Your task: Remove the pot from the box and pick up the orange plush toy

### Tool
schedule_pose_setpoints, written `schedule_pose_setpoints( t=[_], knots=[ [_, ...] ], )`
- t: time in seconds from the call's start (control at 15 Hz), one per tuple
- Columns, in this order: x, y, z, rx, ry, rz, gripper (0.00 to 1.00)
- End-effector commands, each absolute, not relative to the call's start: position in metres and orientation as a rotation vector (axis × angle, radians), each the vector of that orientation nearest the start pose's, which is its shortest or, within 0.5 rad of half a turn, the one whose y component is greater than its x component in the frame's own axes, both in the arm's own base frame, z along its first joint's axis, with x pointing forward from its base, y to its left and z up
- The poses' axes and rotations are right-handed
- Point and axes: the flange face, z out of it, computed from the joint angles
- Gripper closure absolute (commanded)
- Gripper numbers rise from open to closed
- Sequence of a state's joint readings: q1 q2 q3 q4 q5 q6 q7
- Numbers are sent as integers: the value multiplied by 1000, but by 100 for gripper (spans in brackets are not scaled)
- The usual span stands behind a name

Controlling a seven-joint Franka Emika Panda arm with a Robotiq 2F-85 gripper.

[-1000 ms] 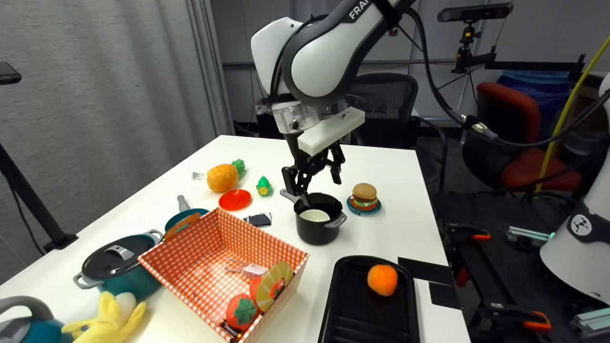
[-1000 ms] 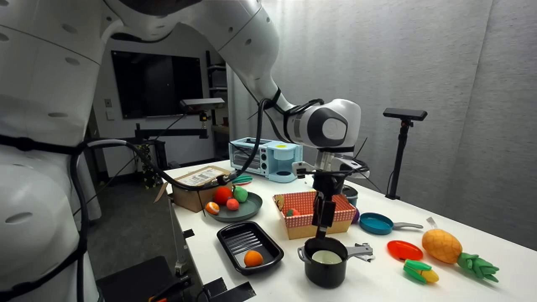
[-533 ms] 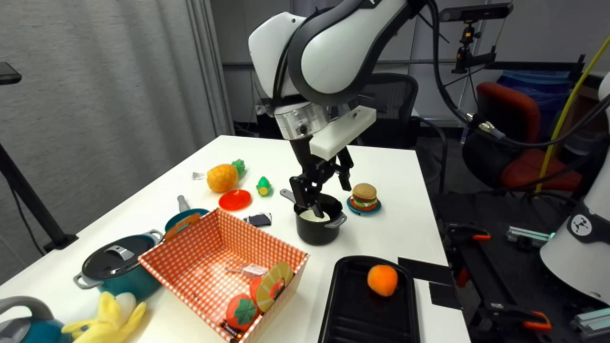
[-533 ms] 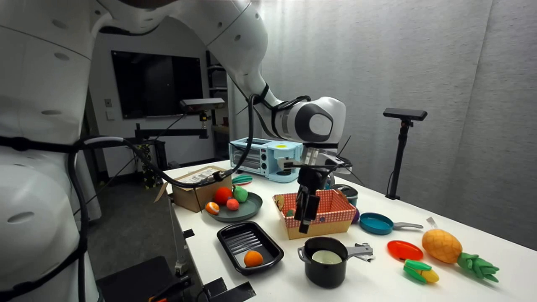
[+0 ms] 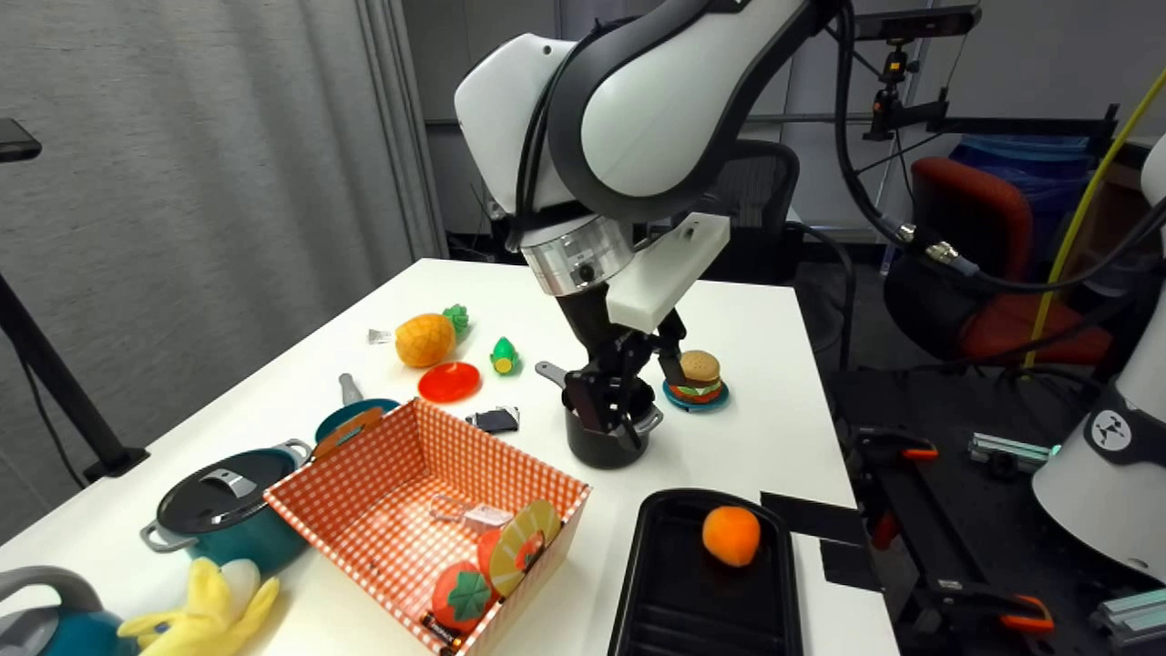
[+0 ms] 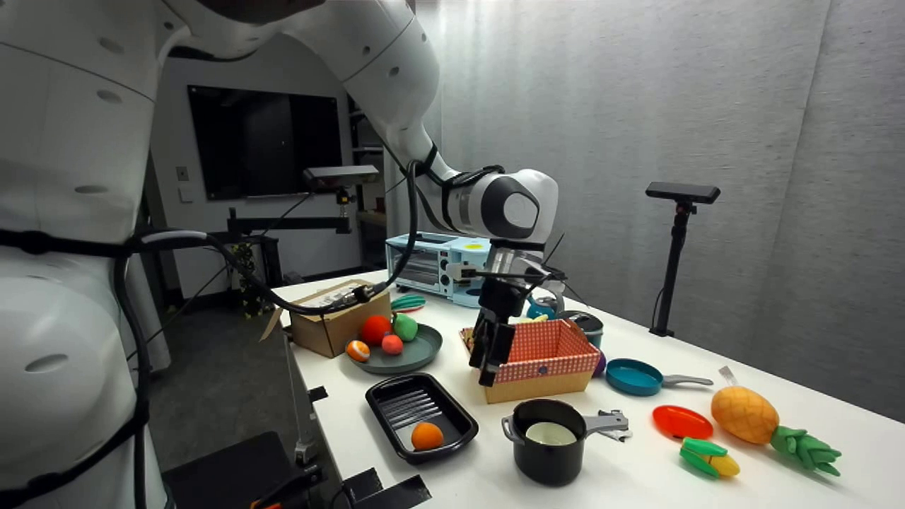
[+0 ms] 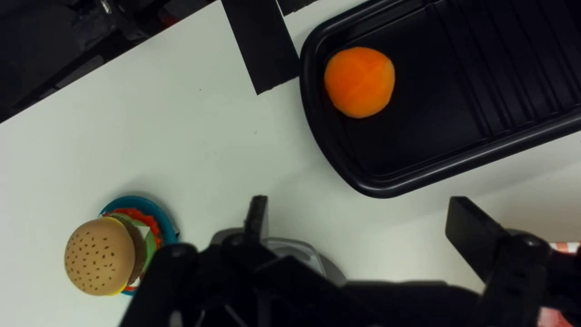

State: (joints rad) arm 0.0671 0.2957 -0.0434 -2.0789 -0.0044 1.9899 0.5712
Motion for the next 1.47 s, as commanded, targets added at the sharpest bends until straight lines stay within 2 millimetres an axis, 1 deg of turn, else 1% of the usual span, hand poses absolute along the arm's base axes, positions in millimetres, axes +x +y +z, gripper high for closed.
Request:
schedule_pose_setpoints(
  t=[0.0, 0.2, 0.67, 1.0, 1.4],
  knots=[
    [531, 8, 250, -3100, 833, 622, 0],
    [529, 10, 236, -3055, 899, 626, 0],
    [525, 42, 197, -2907, 1015, 622, 0],
    [509, 58, 179, -2851, 1090, 647, 0],
    [487, 61, 166, -2812, 1161, 686, 0]
  ],
)
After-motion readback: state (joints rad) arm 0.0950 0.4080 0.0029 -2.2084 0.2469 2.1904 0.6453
